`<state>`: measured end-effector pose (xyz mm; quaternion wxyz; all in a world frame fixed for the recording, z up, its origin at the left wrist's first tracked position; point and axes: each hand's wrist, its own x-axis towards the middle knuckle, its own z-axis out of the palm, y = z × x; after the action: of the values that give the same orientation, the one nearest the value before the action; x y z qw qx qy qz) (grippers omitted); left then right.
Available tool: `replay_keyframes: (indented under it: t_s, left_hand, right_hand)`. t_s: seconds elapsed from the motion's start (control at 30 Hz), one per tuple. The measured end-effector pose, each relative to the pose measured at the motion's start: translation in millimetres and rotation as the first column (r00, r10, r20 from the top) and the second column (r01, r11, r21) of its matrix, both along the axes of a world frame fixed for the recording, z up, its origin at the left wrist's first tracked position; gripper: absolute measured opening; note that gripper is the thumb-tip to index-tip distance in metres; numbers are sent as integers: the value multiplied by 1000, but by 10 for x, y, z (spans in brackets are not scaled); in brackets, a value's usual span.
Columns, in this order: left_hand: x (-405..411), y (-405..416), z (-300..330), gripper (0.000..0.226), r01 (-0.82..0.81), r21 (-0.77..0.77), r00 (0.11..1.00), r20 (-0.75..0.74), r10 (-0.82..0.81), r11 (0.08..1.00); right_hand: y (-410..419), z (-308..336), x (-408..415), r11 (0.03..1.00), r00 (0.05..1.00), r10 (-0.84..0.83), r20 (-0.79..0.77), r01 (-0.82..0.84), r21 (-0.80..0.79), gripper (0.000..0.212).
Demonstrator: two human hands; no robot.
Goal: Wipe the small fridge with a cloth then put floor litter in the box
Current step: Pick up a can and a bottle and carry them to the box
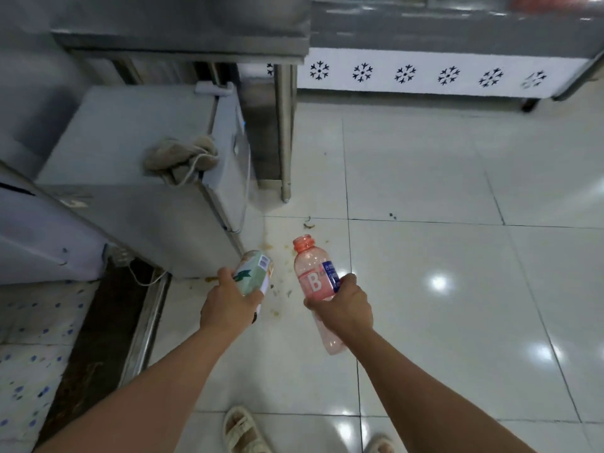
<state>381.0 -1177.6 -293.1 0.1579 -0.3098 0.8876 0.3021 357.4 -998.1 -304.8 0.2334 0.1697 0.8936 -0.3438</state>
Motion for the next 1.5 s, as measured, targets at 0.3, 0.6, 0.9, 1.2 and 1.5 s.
replay_keyframes:
  t_s: [0.3,0.6,0.9,1.2,1.5]
  left_hand:
    - [-342,1829,673,46,157,-72,986,-52,-161,985]
    - [-895,3642,1348,46,424,-61,895,-123,-428,904]
    - [-1706,5062,1708,47,610,-51,774,-178,-608,791]
    - [-2991,6437,2023,49,735,-49,649,-244,-721,677]
    - [-3905,7999,2235,47,813,-71,531,-318,-785,578]
  right_hand:
    - [1934,706,-78,991,988,-132,-75,130,-32,67]
    - [3713,1343,-118,932,921,-363,-144,359,-55,69]
    - [5068,1707,-591,846,827,-532,-184,530,-62,70]
    - [6337,2117,-1566,762,739,-641,-209,645,-54,65]
    - [7806,2310,-2342,691,654,-712,-255,718,-89,67]
